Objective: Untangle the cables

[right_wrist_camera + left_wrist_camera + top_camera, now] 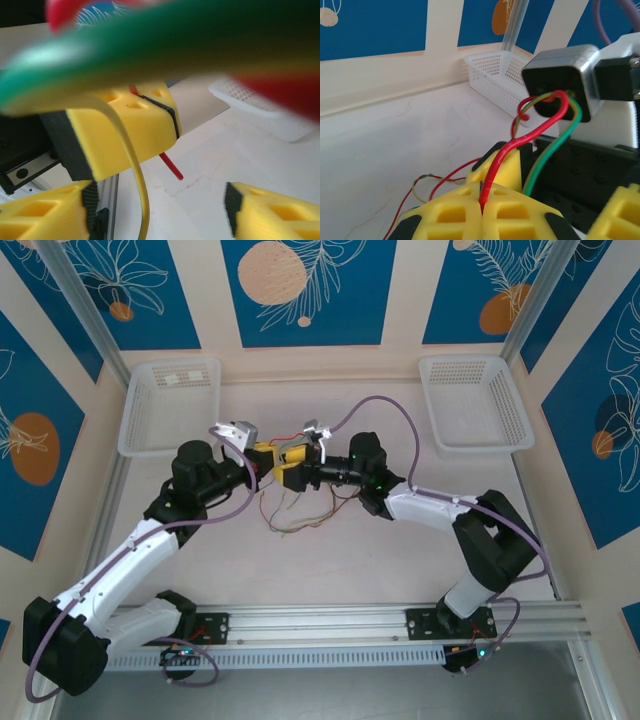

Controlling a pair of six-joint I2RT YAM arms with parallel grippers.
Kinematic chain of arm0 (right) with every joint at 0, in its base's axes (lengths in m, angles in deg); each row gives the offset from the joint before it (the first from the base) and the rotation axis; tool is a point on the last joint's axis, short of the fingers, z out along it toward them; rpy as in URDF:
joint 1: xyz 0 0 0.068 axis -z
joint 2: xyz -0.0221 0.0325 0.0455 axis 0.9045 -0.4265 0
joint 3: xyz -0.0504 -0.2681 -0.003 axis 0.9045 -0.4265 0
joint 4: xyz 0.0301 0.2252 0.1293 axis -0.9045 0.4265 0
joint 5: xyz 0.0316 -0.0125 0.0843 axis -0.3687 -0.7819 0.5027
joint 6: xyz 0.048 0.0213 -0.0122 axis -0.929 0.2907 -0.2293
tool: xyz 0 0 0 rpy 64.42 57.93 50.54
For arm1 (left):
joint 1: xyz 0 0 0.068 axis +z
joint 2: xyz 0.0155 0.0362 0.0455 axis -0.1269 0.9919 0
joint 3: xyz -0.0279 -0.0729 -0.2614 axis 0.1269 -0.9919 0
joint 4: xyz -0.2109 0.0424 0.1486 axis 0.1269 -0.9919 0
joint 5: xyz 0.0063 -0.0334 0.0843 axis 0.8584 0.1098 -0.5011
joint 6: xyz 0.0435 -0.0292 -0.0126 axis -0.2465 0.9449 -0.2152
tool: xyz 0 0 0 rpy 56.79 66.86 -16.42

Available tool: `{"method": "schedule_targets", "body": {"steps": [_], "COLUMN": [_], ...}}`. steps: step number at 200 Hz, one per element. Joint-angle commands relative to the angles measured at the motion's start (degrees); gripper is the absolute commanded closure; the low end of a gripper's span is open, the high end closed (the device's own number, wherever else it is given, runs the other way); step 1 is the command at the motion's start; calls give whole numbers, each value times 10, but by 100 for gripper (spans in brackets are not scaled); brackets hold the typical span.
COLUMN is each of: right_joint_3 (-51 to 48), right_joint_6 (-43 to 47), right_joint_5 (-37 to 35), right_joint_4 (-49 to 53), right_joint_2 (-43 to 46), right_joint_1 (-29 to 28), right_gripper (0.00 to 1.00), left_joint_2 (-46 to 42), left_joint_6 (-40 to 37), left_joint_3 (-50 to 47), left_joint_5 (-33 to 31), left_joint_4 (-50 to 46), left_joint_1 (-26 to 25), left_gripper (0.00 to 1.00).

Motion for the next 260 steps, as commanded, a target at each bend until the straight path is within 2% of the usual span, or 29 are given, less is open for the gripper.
{"method": "schedule_targets", "body": {"steps": [1, 20, 28, 40, 52, 69, 103, 130, 159, 190, 219, 260], "right_joint_3": [19, 18, 15, 13, 13, 2, -37, -87, -125, -143, -157, -148], "right_joint_6": [-2, -10, -11, -5, 6, 20, 49, 53, 35, -42, -109, -137], "right_joint_5": [37, 46, 46, 40, 36, 29, 9, -14, -60, -100, -98, -148], "right_joint_4": [-74, -95, -94, -81, -48, -17, 73, 131, 224, 287, 277, 313], "right_joint_2": [-24, -29, -23, -13, 1, 28, 108, 190, 281, 349, 369, 374], "right_joint_1": [8, 14, 16, 16, 16, 14, 15, 27, 67, 165, 248, 293], "right_gripper": [55, 84, 89, 91, 100, 100, 100, 100, 100, 100, 100, 100], "left_joint_2": [-6, -11, -15, -24, -34, -50, -78, -91, -88, -83, -65, -65], "left_joint_6": [0, -4, -6, -12, -15, -19, -17, -16, -4, 3, 4, 3], "left_joint_3": [9, 9, 7, 1, -9, -20, -31, -34, -29, -29, -16, -16], "left_joint_5": [30, 19, 10, -8, -38, -101, -270, -329, -351, -350, -338, -337], "left_joint_4": [25, 16, 13, 10, 10, 6, -26, -51, -74, -65, -70, -75], "left_joint_1": [-10, -11, -12, -12, -12, -12, -8, 8, 37, 60, 69, 75], "left_gripper": [100, 100, 100, 100, 100, 100, 100, 100, 100, 100, 100, 100]}}
